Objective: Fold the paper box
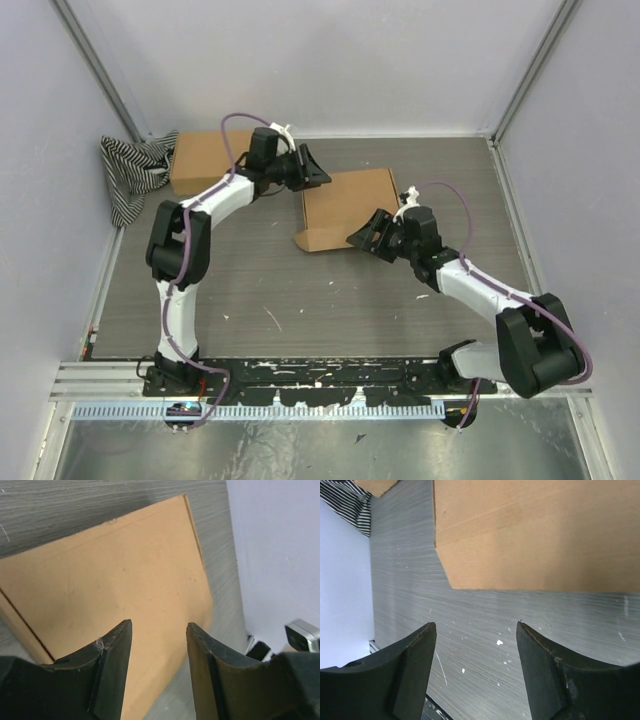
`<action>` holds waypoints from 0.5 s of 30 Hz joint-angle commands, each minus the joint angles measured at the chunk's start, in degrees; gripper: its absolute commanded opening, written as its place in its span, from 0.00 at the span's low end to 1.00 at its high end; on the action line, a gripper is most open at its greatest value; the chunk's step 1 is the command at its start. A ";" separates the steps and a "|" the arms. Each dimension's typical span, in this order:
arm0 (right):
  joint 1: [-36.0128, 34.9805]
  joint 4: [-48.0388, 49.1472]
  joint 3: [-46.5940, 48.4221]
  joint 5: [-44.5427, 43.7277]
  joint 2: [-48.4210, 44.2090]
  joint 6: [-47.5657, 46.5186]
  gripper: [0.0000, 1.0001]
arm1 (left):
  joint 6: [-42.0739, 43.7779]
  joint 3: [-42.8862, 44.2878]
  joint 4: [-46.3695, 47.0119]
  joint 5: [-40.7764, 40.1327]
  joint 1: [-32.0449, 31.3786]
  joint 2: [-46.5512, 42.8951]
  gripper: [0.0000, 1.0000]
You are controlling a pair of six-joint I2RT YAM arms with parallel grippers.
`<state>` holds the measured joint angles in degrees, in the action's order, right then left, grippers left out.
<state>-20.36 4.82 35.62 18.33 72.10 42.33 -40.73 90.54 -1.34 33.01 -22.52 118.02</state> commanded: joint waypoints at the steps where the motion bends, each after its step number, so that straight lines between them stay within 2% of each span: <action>1: -2.25 17.03 -1.89 -2.45 3.59 7.89 0.70 | 1.33 5.23 0.50 -3.47 -1.68 6.28 0.54; 5: -4.48 20.99 -2.20 -1.80 8.69 10.14 0.70 | 5.26 8.98 -4.01 -6.17 -3.62 9.10 0.53; 15: -6.80 29.46 -2.03 -1.10 17.65 13.82 0.71 | 6.01 7.23 -3.92 -7.41 -4.69 9.40 0.53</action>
<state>-26.68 26.63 33.61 17.69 88.79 53.58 -36.51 97.71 -4.16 26.94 -26.94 127.66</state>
